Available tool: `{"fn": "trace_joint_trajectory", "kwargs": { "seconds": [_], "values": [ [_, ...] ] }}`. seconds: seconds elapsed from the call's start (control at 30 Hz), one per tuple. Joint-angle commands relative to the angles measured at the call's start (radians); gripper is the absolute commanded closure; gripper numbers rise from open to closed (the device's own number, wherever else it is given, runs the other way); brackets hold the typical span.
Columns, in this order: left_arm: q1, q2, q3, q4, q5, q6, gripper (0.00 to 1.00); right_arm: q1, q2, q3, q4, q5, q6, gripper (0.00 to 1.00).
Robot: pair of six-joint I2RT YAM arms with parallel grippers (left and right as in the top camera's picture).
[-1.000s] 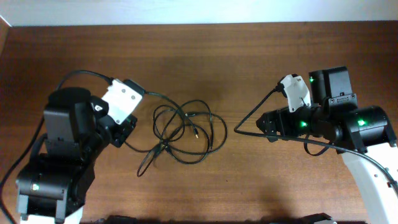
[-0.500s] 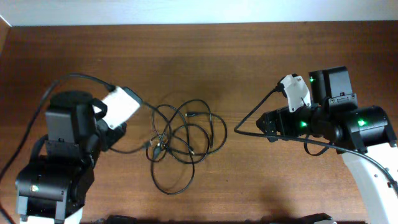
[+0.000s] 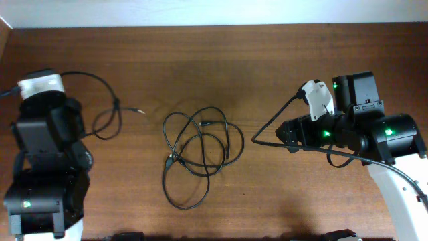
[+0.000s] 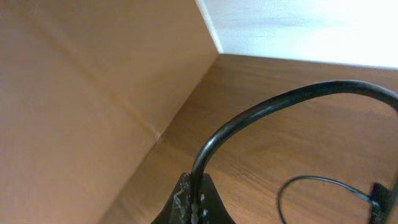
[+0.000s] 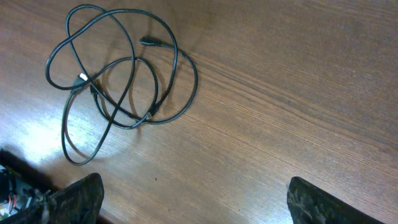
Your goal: Untangle cables
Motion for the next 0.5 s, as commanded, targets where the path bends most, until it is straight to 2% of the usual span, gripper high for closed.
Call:
{"fn": "trace_joint_trajectory", "kwargs": {
  "seconds": [0.0,0.2,0.33,0.47],
  "values": [
    [0.082,0.006,0.013,0.006,-0.039,-0.147,1.00,-0.003,-0.001,0.011,0.000,0.008,-0.010,0.07],
    [0.240,0.088,0.013,0.047,-0.030,-0.146,1.00,-0.003,-0.001,0.011,-0.001,0.008,-0.010,0.07],
    [0.407,0.212,0.013,0.084,0.104,-0.146,1.00,-0.003,-0.001,0.011,0.000,0.008,-0.011,0.07],
    [0.547,0.316,0.013,0.116,0.179,-0.148,1.00,-0.003,-0.001,0.011,-0.001,0.008,-0.010,0.07]
  ]
}}
